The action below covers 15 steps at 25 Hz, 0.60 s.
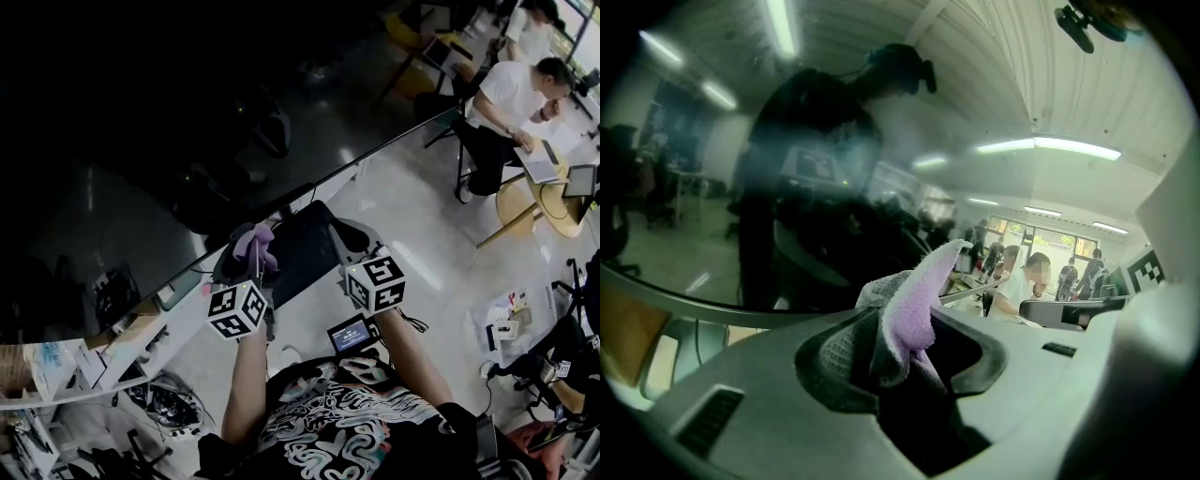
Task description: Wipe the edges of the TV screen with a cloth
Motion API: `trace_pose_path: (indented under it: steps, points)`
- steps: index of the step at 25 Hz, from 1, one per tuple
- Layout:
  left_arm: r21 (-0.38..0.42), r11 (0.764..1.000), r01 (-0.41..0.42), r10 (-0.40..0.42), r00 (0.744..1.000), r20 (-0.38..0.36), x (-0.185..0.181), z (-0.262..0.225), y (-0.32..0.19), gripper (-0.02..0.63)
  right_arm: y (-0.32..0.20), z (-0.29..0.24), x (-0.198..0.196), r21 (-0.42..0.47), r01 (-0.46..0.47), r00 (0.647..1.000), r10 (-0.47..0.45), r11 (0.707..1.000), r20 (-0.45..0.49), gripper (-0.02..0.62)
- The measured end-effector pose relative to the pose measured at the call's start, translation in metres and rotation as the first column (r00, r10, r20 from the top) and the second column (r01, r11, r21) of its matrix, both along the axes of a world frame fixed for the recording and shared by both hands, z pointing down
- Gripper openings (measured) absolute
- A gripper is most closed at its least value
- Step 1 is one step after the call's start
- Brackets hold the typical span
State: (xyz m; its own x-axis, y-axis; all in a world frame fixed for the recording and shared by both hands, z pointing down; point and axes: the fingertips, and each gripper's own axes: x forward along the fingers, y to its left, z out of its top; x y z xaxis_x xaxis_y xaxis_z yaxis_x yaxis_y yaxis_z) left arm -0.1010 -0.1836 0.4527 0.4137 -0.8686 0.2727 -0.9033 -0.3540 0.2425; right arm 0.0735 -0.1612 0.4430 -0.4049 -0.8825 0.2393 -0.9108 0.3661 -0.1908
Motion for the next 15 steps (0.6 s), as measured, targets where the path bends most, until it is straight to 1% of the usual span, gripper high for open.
trace_pose_path:
  steps: [7, 12, 15]
  points:
    - [-0.002, 0.999, 0.038, -0.038, 0.999, -0.010, 0.007, 0.000, -0.001, 0.153, -0.003, 0.001, 0.011, 0.000, 0.031, 1.000, -0.031, 1.000, 0.004, 0.035]
    - [-0.003, 0.999, 0.049, -0.049, 0.999, -0.006, 0.015, -0.002, -0.003, 0.153, -0.004, 0.002, 0.019, -0.003, 0.047, 0.999, -0.048, 0.999, -0.024, 0.037]
    - [-0.005, 0.999, 0.053, -0.053, 0.999, -0.002, 0.020, -0.002, -0.005, 0.153, -0.006, 0.003, 0.022, -0.005, 0.058, 0.998, -0.058, 0.998, -0.019, 0.035]
